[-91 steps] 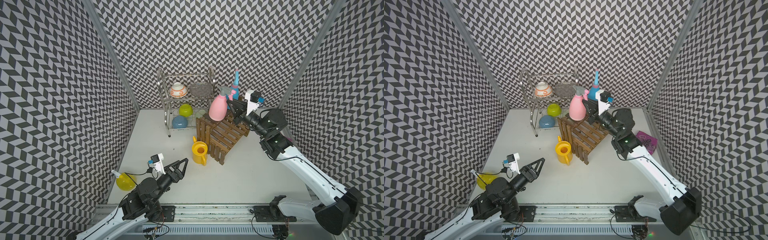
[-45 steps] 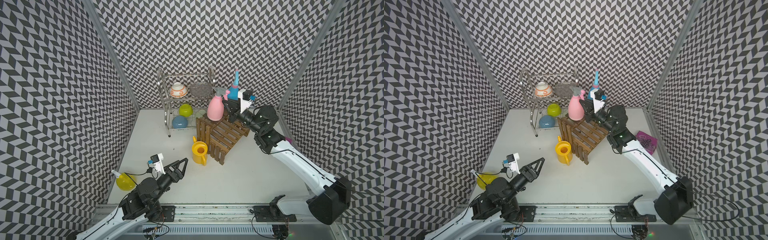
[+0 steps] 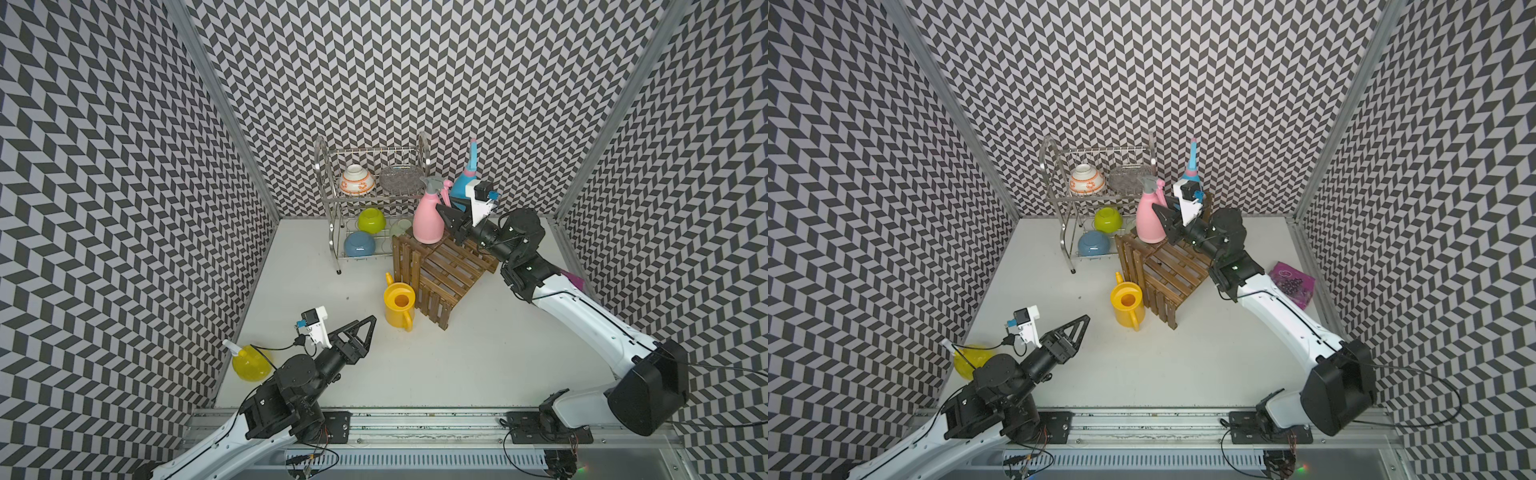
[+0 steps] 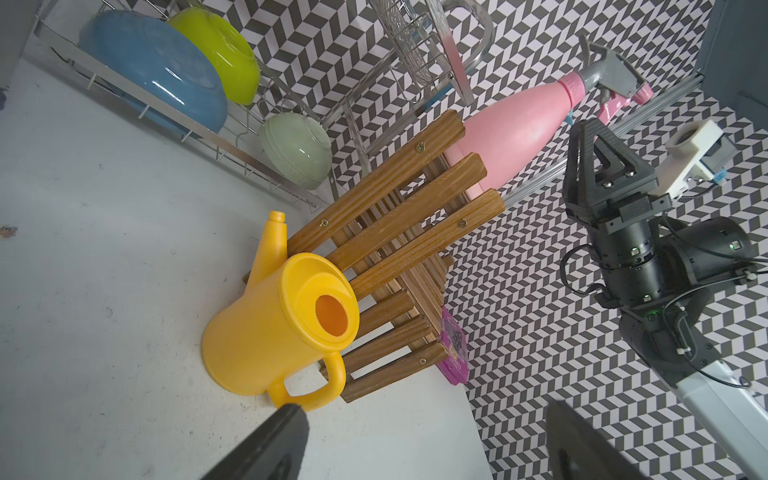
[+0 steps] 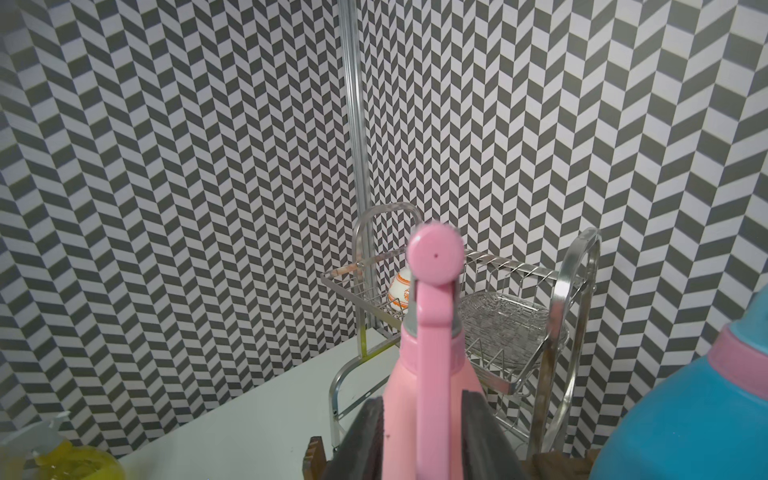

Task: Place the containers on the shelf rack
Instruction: 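Place the container on the shelf.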

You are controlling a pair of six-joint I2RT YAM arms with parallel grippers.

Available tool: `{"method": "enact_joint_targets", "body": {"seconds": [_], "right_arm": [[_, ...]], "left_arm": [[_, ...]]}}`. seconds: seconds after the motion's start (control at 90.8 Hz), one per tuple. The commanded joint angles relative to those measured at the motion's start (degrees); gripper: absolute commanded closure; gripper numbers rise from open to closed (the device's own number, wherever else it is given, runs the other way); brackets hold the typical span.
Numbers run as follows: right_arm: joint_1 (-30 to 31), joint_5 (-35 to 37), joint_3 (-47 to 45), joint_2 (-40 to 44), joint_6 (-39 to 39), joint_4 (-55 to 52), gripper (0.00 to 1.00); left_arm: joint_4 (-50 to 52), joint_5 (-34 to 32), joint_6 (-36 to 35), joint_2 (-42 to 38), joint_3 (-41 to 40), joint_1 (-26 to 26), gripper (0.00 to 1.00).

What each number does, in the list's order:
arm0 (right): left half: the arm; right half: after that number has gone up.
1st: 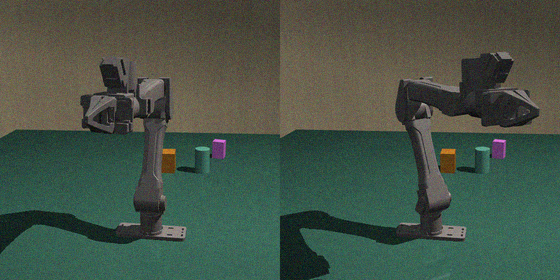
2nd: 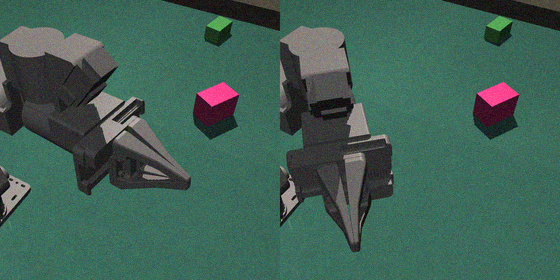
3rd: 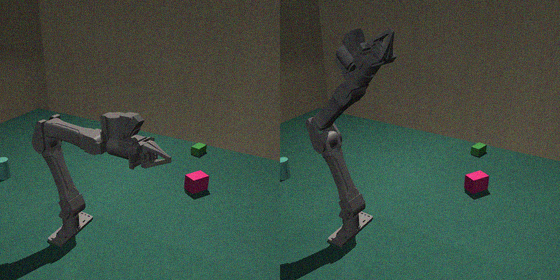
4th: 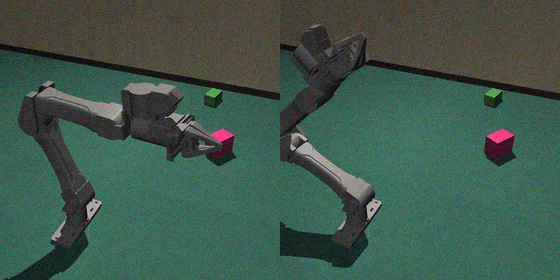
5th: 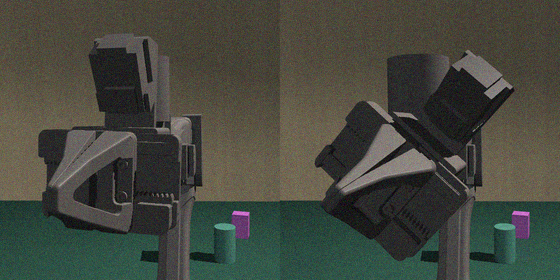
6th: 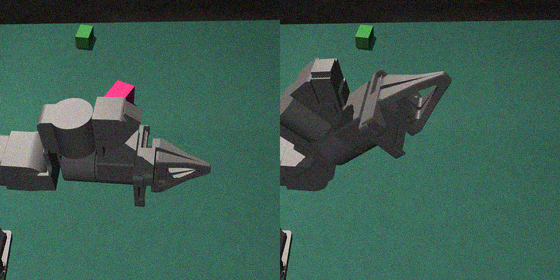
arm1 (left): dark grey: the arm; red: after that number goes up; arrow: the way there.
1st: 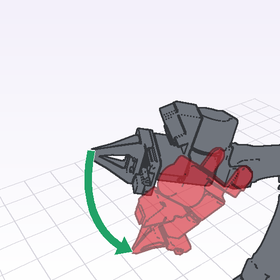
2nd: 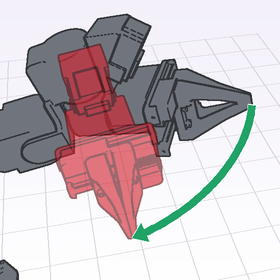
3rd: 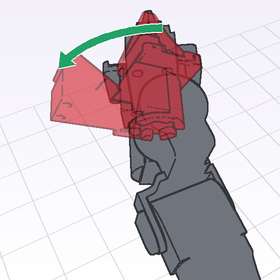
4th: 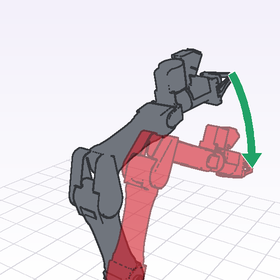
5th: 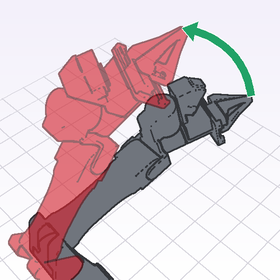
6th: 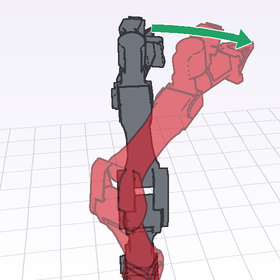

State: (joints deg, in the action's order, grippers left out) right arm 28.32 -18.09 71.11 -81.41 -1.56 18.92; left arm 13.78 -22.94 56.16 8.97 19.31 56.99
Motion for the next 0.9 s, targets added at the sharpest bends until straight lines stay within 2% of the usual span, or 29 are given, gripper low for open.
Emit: {"method": "enact_joint_targets", "body": {"seconds": [0.0, 0.121, 0.286, 0.661, 0.892], "right_arm": [[-0.19, -0.78, -0.49, 1.09, 0.67, 3.25, 0.52], [-0.14, -0.31, -1.20, 2.68, 1.05, 3.04, 0.42], [-0.18, 1.15, -3.45, 6.57, 0.55, 3.21, 0.35], [-0.18, 1.11, -14.21, 22.33, -3.79, 4.72, 0.27], [-0.19, -4.41, -24.84, 36.05, -10.90, 3.08, 0.23]], "left_arm": [[-1.27, -0.70, -1.47, 0.97, 0.97, 0.14, 0.08], [-2.30, -0.70, -1.78, 1.92, 0.96, 0.14, 0.08], [-5.24, -0.51, -3.07, 3.03, 1.25, 0.14, 0.08], [-14.72, 0.24, -6.77, 4.59, -0.45, 0.14, 0.08], [-13.92, -1.94, -5.29, 5.93, 0.59, 0.14, 0.08]]}}
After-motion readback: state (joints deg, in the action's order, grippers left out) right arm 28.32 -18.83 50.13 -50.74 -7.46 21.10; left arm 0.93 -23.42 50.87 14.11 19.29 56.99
